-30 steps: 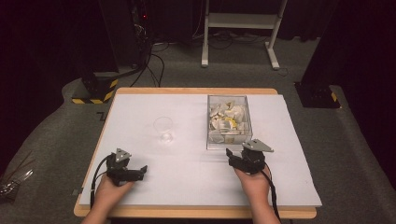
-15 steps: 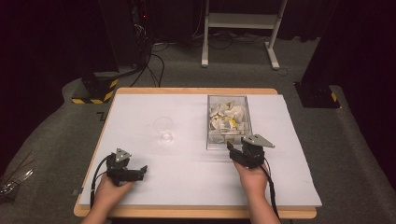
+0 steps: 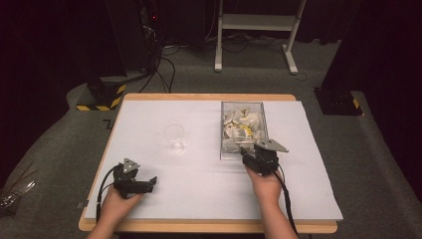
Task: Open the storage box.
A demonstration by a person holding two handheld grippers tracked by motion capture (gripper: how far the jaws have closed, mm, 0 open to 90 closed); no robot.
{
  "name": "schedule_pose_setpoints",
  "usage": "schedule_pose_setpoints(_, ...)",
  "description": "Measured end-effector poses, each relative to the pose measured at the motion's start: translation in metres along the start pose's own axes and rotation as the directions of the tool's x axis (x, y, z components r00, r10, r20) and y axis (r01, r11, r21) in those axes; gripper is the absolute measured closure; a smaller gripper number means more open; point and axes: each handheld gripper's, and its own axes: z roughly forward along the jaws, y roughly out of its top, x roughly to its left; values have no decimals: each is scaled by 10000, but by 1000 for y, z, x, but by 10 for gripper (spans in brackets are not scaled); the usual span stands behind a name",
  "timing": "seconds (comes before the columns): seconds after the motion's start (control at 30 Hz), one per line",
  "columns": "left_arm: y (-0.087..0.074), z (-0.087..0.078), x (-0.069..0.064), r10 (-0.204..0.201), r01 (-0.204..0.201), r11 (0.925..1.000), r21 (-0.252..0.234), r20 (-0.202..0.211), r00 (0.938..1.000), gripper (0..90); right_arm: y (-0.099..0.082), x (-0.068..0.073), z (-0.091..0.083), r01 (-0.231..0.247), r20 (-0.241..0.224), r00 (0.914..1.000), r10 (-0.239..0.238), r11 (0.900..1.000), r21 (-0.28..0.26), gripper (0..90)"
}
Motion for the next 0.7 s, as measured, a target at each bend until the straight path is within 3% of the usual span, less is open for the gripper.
schedule_pose_setpoints(0.23, 0, 0, 0, -45, 45, 10000, -51, 13, 10000, 4, 1, 0, 1, 86, 62, 9999, -85, 9998, -182, 482)
schedule_pose_setpoints(0.7, 0, 0, 0, -61, 61, 10000, -61, -3, 10000, 5, 1, 4, 2, 273, -99, 9996, -277, 9988, -403, 453)
